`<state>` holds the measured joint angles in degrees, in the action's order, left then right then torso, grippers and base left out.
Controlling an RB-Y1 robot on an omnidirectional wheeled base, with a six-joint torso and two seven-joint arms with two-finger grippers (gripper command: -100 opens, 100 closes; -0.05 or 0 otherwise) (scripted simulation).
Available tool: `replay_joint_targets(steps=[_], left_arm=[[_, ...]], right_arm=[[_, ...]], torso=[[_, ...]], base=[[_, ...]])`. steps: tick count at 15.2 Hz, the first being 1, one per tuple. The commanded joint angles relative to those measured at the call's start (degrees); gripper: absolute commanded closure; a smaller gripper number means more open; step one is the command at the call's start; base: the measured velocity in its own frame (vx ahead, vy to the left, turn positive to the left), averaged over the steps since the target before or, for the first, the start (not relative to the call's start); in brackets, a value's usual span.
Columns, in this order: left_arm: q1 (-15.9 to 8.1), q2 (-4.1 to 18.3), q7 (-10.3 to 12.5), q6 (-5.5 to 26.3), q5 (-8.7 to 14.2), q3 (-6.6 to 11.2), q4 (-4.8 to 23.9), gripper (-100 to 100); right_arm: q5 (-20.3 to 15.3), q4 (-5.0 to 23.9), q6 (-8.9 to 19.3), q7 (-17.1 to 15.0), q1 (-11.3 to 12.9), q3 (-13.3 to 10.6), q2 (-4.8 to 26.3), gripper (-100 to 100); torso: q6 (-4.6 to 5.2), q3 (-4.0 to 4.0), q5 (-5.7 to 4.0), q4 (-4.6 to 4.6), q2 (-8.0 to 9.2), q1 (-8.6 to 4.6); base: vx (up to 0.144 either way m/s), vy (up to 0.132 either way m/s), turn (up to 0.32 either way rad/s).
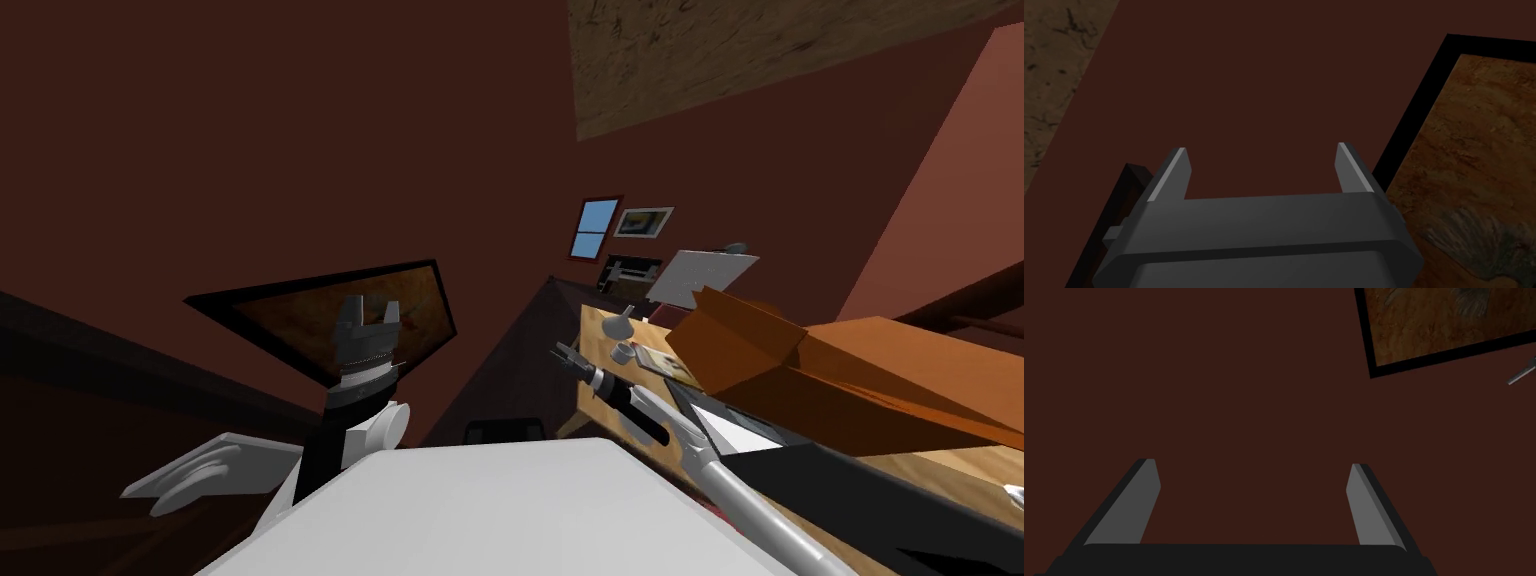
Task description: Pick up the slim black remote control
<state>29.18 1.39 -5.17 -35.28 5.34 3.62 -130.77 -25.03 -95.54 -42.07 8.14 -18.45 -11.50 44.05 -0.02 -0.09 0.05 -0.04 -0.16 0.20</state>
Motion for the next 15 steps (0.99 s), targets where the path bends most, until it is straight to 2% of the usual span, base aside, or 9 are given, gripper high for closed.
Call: replay_joint_targets(steps=[1,2,3,5,6,9,10,14,15], left_arm=[[0.00,0.00,0.00,0.00,0.00,0.00,0.00,0],[0.00,0.00,0.00,0.00,0.00,0.00,0.00,0],[0.01,0.00,0.00,0.00,0.00,0.00,0.00,0],[0.00,0.00,0.00,0.00,0.00,0.00,0.00,0],[0.01,0.00,0.00,0.00,0.00,0.01,0.00,0],[0.01,0.00,0.00,0.00,0.00,0.01,0.00,0],[0.01,0.00,0.00,0.00,0.00,0.01,0.00,0],[0.00,0.00,0.00,0.00,0.00,0.01,0.00,0],[0.00,0.00,0.00,0.00,0.00,0.01,0.00,0]], right_arm=[[-0.92,2.86,0.27,0.54,-0.05,-1.20,1.82,-100],[-0.92,2.88,0.27,0.54,-0.05,-1.20,1.82,-100],[-2.09,4.73,0.34,1.24,0.36,-2.97,4.16,-100],[-2.09,6.48,0.34,1.24,0.36,-2.97,4.25,-100],[-3.23,8.34,0.44,1.96,0.73,-4.82,6.59,-100],[-3.23,10.13,0.44,1.96,0.73,-4.82,6.59,-100],[-4.33,11.75,0.57,2.70,1.03,-6.76,8.81,-100],[-4.33,13.80,0.57,2.70,1.03,-6.76,8.81,-100],[-5.40,15.73,0.73,3.44,1.28,-8.76,10.91,-100]], torso=[[0.00,0.00,0.00,0.00,0.00,0.00],[0.02,-0.01,0.00,-0.01,-0.01,0.00],[0.04,0.00,0.00,0.00,0.01,-0.02],[0.02,-0.03,-0.01,-0.02,-0.05,-0.02],[0.03,-0.02,0.00,-0.01,-0.02,-0.04],[0.05,0.00,-0.02,-0.01,0.00,-0.10],[0.06,0.04,-0.02,0.01,0.09,-0.09],[0.06,0.07,-0.02,0.02,0.13,-0.09],[0.06,0.10,-0.02,0.04,0.19,-0.09]], base=[[0.076,0.032,0.161],[0.063,0.019,0.054],[0.077,0.029,0.142],[0.078,0.021,0.115],[0.069,0.017,0.190],[0.058,0.003,0.063],[0.043,0.011,0.126],[0.040,0.004,0.055],[0.037,-0.004,0.142]])
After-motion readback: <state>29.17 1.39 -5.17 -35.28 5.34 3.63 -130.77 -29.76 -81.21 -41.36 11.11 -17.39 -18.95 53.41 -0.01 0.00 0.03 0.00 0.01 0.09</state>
